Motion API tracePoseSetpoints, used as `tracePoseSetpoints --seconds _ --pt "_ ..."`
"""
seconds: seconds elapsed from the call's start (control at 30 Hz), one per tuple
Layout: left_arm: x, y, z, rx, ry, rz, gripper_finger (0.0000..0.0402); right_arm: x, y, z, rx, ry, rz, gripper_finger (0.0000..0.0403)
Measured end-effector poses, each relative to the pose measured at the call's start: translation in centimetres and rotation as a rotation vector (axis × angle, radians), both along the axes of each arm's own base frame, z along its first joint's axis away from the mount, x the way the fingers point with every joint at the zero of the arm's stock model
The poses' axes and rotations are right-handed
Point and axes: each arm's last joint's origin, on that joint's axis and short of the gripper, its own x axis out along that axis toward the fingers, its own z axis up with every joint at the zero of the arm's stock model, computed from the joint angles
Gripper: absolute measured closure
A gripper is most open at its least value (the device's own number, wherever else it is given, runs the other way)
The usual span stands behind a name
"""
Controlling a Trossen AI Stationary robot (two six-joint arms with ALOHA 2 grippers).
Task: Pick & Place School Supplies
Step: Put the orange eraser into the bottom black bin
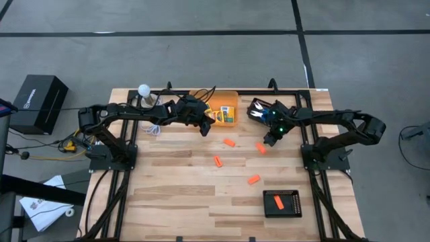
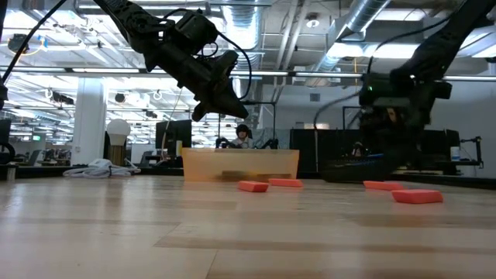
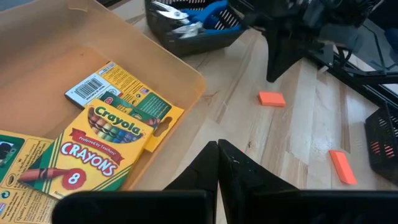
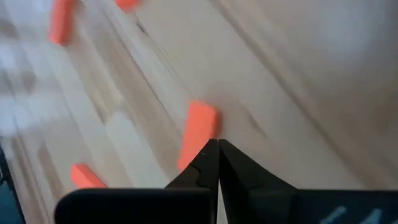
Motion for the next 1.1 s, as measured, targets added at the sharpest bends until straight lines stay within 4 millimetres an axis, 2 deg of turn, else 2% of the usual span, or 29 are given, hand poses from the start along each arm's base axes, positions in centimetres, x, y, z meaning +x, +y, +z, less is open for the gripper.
tracePoseSetpoints --seconds 0.13,0.2,0.63,0.93,1.1 --pt "0.0 0.0 0.0 0.001 0.0 0.0 0.0401 0.4 -0.3 1.8 -0.046 -0.073 -0.01 0.0403" --pt "0.0 0.0 0.0 0.001 0.0 -0.001 0.0401 0.4 -0.3 2.0 -0.042 -0.085 -0.009 0.0403" --pt "0.0 0.0 0.0 0.006 0.0 -0.003 0.0402 1.7 1.3 0.2 0.032 -0.004 0.08 0.0403" --pt "0.0 0.0 0.0 0.006 0.001 -0.003 0.0402 2.4 1.8 -1.2 0.045 0.073 0.103 0.0403" --pt "0.0 0.0 0.0 0.005 0.001 -0.003 0.0402 2.4 1.7 -1.4 0.042 0.08 0.099 0.0403"
